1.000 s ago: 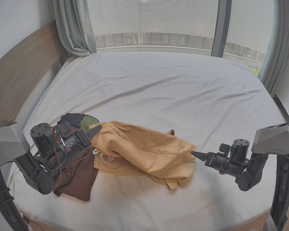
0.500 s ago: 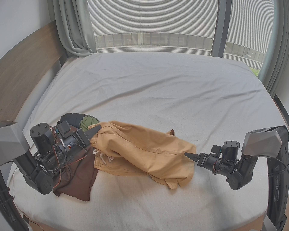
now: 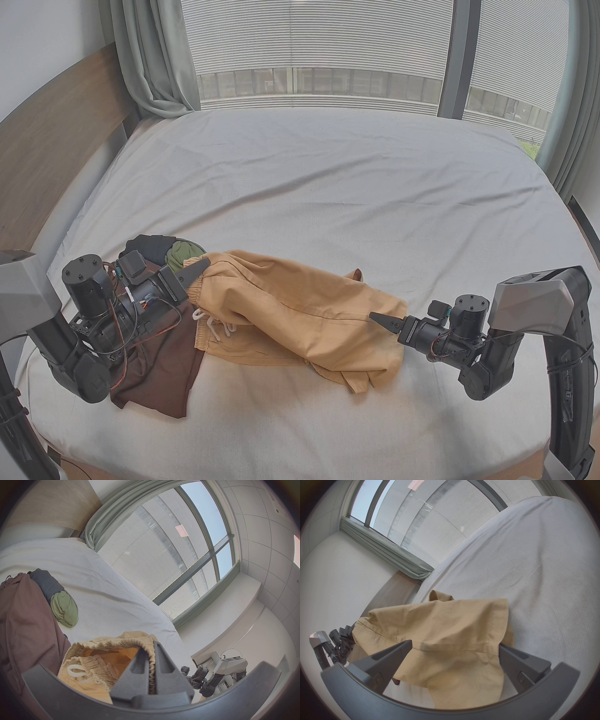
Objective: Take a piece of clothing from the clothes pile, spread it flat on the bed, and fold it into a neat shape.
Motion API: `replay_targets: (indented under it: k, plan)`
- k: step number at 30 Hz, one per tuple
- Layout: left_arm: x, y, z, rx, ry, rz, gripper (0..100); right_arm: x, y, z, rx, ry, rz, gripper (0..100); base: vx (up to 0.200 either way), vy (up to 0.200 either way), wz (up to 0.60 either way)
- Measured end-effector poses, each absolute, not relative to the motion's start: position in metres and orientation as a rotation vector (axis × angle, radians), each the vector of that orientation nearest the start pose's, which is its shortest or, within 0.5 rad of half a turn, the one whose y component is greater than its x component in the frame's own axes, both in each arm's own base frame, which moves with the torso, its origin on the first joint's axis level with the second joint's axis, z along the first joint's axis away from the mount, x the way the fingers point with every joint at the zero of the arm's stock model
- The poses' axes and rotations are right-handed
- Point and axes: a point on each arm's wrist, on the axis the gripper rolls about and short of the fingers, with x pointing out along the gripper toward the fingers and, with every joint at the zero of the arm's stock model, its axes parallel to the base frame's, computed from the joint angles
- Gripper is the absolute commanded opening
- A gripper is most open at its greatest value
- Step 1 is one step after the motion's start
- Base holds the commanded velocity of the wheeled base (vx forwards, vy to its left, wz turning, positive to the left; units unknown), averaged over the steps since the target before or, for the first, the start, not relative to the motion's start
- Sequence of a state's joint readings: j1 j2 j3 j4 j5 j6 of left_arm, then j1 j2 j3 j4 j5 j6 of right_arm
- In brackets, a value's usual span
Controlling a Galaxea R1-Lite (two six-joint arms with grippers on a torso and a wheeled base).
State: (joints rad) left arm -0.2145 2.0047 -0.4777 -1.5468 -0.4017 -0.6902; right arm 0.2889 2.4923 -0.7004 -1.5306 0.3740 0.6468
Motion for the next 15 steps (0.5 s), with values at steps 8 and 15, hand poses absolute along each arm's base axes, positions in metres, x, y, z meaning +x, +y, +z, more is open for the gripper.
replay_targets:
  k: [8,15]
  plan:
    - [0.3028,-0.0739,0.1039,-0.667,0.186,-0.597,0,0.3548,0.1122,-0.0373,0.642,0.478,0.548,0,0.0,0.0,0.0]
    - [0.306,-0.0742,0.1004,-0.667,0.192,-0.592,0,0.3545,0.1051,-0.0399,0.65,0.492,0.544,0,0.0,0.0,0.0]
